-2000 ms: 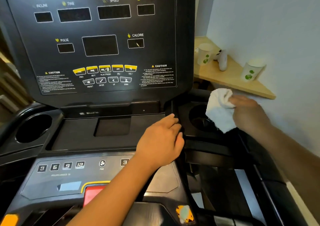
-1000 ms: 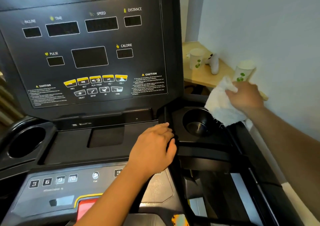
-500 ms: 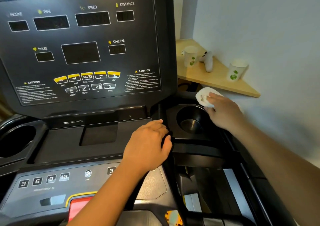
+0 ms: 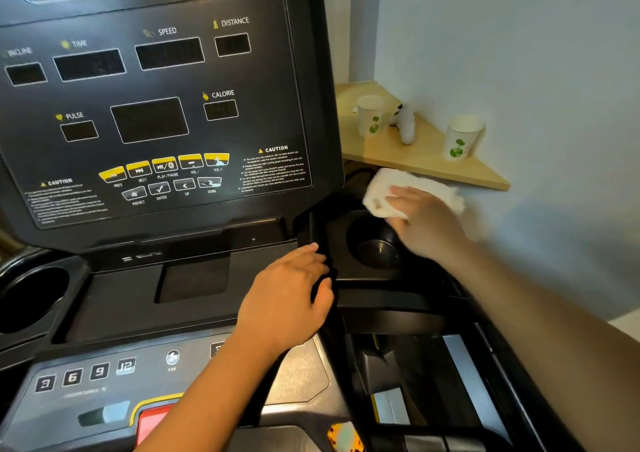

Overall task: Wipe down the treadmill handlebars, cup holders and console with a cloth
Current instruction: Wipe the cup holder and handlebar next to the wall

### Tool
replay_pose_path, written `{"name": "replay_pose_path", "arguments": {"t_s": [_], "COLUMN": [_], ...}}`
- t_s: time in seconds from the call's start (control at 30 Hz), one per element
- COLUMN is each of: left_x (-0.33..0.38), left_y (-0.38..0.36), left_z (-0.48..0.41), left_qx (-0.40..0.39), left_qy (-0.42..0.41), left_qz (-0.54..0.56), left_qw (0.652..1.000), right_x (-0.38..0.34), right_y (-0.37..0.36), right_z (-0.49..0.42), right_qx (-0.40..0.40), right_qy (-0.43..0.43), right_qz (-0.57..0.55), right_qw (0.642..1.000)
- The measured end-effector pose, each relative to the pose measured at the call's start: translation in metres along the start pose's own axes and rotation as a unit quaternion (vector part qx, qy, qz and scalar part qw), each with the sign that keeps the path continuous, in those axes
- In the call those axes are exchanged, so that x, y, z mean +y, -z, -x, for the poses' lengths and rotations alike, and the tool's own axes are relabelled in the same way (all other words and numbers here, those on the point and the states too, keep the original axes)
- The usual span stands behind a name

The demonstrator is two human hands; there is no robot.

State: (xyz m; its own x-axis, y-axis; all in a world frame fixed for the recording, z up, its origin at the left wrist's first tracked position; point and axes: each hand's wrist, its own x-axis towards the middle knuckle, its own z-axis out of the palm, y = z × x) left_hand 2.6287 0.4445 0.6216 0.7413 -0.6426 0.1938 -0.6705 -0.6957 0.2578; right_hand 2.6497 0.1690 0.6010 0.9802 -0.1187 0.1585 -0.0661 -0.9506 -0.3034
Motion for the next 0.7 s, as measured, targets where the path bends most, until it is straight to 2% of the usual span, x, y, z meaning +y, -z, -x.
{"name": "replay_pose_path", "arguments": {"t_s": [0.1,0.2,0.33,0.43,0.57,0.7], "left_x": [0.001,0.002,0.002,0.002,0.001,0.001], "left_y": [-0.001,-0.001,-0.002,-0.001,0.000,-0.003], "left_z": [-0.002,-0.005,-0.004,-0.002,0.002,0.000], "left_qx": [-0.001,-0.002,-0.009,-0.014,-0.018,-0.012], "left_qy": [0.008,0.018,0.018,0.015,0.018,0.016], "left_qz": [-0.002,-0.003,-0.001,0.003,0.028,0.017], "left_qw": [1.000,1.000,1.000,1.000,0.999,1.000], "right_x": [0.031,0.029,0.001,-0.013,0.022,0.037], "right_y": [0.015,0.018,0.010,0.017,0.032,0.047], "right_z": [0.029,0.030,0.005,0.001,0.016,0.055], "right_qx": [0.001,-0.015,-0.013,-0.054,-0.097,-0.104], "right_qy": [-0.099,-0.128,-0.074,-0.057,-0.097,-0.078], "right_qz": [-0.005,0.004,0.047,0.028,-0.005,0.054], "right_qw": [0.995,0.992,0.996,0.997,0.991,0.990]}}
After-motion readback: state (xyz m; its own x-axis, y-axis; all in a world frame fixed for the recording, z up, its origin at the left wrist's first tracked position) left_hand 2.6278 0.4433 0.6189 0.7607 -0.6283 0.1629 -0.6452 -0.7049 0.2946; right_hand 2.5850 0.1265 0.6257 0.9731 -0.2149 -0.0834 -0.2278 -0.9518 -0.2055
